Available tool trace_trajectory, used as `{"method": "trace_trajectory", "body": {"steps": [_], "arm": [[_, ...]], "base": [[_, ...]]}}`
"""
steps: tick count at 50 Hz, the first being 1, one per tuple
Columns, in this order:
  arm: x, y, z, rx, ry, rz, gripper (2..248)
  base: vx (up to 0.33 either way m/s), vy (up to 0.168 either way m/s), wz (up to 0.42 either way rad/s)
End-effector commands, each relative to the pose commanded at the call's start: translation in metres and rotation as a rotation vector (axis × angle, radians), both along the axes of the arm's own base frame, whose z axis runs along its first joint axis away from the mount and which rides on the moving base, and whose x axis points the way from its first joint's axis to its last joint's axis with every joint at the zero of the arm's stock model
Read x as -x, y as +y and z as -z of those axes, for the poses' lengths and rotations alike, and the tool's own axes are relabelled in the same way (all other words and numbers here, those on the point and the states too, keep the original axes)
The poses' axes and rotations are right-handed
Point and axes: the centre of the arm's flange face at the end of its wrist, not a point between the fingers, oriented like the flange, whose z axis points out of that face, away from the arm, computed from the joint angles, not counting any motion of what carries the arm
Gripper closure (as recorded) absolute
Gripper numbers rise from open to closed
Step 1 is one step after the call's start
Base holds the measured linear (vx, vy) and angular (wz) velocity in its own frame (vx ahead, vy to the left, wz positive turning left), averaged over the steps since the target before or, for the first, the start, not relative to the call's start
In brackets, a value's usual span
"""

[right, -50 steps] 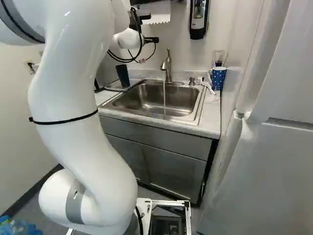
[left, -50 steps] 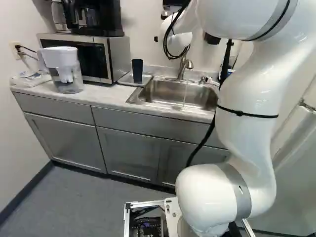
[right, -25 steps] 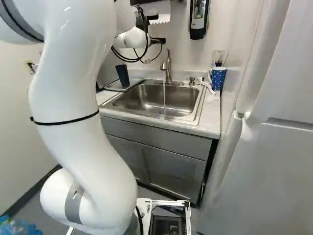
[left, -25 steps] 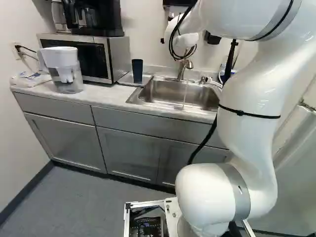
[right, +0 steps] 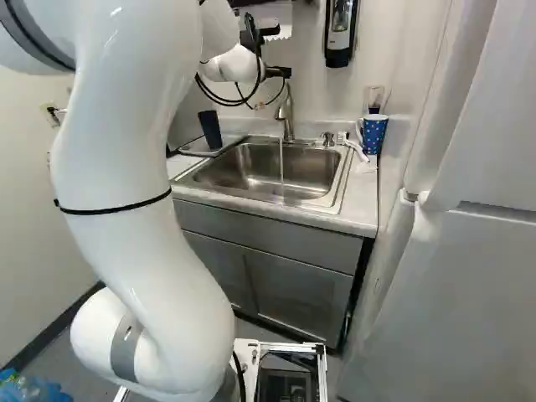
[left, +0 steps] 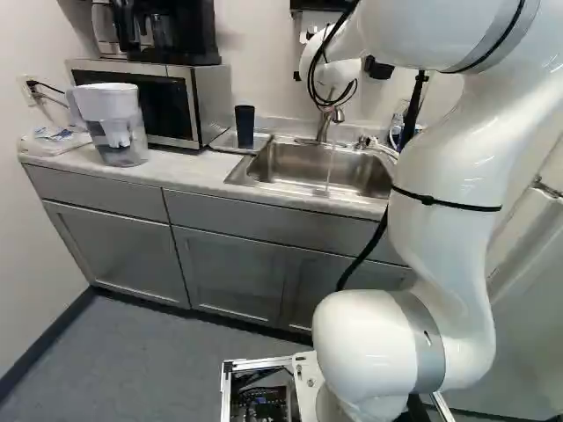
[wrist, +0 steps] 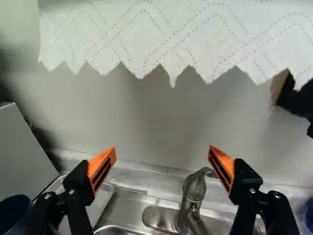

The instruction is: Rinse the cup and place it in the tray

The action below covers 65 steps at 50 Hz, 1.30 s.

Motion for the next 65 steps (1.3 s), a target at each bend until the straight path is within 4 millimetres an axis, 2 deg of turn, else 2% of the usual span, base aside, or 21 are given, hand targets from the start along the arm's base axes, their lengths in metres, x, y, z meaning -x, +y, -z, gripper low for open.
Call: {"method": "trace_trajectory", "body": {"steps": [65], "arm": [[0.006,0.001,0.012,-0.013,0.134,-0.002,3]], "base": [[0.0,0.0,0.0]]}}
